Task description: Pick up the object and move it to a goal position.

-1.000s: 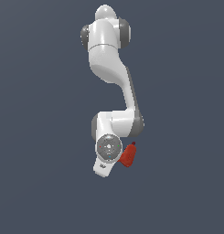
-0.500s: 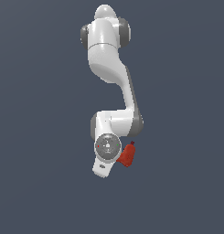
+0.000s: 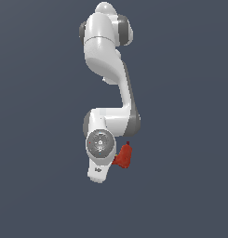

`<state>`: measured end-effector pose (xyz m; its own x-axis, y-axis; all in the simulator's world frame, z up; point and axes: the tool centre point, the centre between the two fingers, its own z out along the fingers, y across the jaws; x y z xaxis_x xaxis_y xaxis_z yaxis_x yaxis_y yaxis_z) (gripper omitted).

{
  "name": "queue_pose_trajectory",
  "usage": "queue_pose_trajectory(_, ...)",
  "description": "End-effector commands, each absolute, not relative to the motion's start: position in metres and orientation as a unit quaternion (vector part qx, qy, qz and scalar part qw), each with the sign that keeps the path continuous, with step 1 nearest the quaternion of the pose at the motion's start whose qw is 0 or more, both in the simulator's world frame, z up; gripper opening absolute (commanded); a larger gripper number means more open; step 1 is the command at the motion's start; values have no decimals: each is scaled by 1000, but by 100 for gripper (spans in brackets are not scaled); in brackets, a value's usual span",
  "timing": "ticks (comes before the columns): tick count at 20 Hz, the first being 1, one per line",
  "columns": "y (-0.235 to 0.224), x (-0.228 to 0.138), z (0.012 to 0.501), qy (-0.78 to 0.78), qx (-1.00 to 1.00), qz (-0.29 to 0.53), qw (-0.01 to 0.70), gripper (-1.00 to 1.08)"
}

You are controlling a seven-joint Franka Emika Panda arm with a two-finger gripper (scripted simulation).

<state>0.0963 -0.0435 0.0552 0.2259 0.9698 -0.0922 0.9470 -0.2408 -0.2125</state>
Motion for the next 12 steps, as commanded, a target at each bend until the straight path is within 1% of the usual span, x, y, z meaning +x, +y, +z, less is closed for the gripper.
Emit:
queue_pose_trajectory(1, -53, 104, 69, -634, -767, 92, 47, -100)
queue_pose_trajectory(12, -94, 139, 121, -721, -690, 50, 16, -100)
